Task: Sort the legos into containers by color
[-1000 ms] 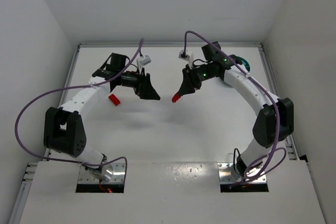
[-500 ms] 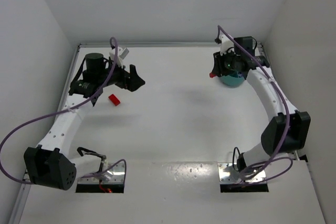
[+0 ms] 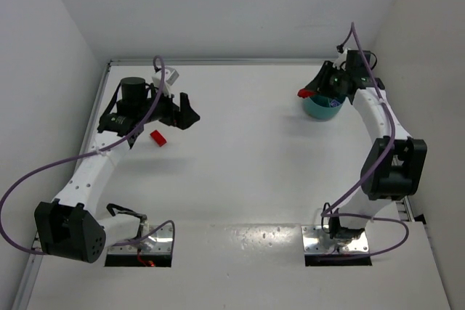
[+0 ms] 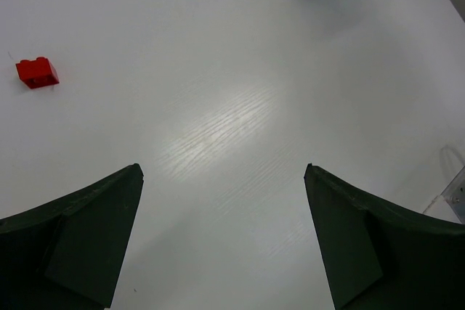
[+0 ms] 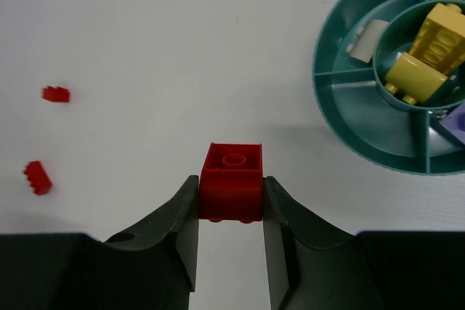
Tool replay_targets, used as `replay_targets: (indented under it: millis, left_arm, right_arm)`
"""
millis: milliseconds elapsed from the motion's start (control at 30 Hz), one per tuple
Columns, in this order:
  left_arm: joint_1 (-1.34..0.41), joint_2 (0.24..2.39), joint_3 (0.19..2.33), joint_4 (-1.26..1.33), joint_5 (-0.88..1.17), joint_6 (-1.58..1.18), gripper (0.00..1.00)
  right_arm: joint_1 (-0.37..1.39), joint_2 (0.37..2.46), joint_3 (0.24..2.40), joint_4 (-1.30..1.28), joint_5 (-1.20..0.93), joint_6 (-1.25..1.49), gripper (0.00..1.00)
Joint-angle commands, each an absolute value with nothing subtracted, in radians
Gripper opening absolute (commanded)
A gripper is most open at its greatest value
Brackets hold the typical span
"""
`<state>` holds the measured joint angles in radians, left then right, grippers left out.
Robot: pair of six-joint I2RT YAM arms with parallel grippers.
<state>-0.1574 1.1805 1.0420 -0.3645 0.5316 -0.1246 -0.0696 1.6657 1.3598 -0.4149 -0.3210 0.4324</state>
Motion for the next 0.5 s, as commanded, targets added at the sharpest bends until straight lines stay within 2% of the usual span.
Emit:
replay_targets:
  millis: [0, 233, 467]
  left_arm:
    - [-0.16, 1.164, 1.043, -0.342, 0.543, -0.144, 1.0]
    - [-0.16, 1.164, 1.043, -0.315, 0.509, -0.166, 1.0]
    - [-0.16, 1.184, 1.034, -0.279, 0.555, -0.198, 1.0]
  right_arm:
    - [-0.103, 1.657, 1.358, -0.318, -0.429, 0.594, 0.0]
    - [-0.192, 1.632, 1.212, -0.195, -0.43, 0.779, 0.0]
    - [-0.238, 1.643, 1.16, -0.129, -0.474, 0.867, 0.0]
